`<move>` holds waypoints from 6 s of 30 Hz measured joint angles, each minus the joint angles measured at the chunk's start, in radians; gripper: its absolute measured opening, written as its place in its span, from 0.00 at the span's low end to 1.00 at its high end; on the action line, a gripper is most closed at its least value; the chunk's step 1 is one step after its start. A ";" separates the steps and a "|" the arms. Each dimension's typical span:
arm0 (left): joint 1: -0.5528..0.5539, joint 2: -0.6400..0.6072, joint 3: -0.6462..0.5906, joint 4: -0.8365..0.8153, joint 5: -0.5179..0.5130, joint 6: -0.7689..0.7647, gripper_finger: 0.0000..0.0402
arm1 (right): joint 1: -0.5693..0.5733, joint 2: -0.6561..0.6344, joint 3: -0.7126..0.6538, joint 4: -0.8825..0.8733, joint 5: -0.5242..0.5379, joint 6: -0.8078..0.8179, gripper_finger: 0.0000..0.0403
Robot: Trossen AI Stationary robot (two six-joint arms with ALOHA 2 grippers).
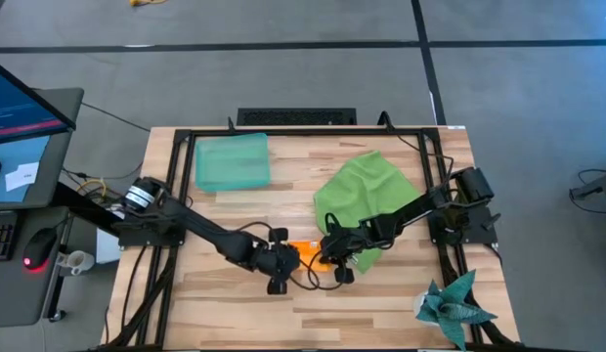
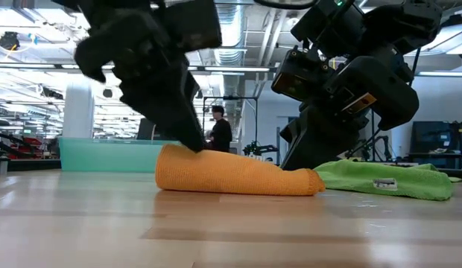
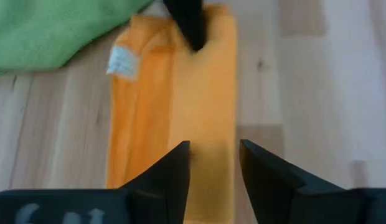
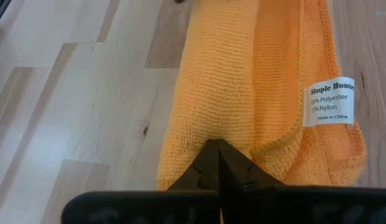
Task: Roll microfiber towels into tight, uniform cylinder then place into a basket
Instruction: Roll the yellow microfiber cloth
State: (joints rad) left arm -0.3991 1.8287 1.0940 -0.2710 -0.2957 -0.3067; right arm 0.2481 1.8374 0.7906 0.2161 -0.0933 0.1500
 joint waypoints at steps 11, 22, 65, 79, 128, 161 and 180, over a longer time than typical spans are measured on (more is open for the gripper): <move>0.007 0.026 0.000 -0.026 0.009 0.005 0.49 | 0.000 0.000 0.000 -0.001 -0.007 0.000 0.02; 0.008 0.085 0.003 -0.044 0.053 -0.109 0.49 | -0.002 -0.004 0.000 0.000 -0.012 0.033 0.05; 0.123 0.086 -0.002 -0.032 0.451 -0.326 0.09 | 0.142 -0.215 -0.032 -0.104 0.023 -0.507 0.25; 0.158 0.087 -0.002 0.007 0.522 -0.325 0.09 | 0.134 -0.053 0.048 -0.114 0.075 -0.502 0.26; 0.162 0.089 -0.002 0.063 0.448 -0.327 0.10 | 0.111 -0.081 0.132 -0.325 0.139 -0.319 0.56; 0.203 0.089 -0.002 0.114 0.414 -0.316 0.10 | 0.042 -0.082 0.112 -0.390 0.088 -0.108 0.11; 0.198 0.087 0.000 0.098 0.371 -0.192 0.34 | -0.009 -0.082 0.112 -0.394 -0.058 0.111 0.04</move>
State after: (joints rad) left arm -0.2012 1.9156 1.0935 -0.1726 0.0757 -0.4988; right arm 0.2390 1.7550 0.9028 -0.1778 -0.1514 0.2613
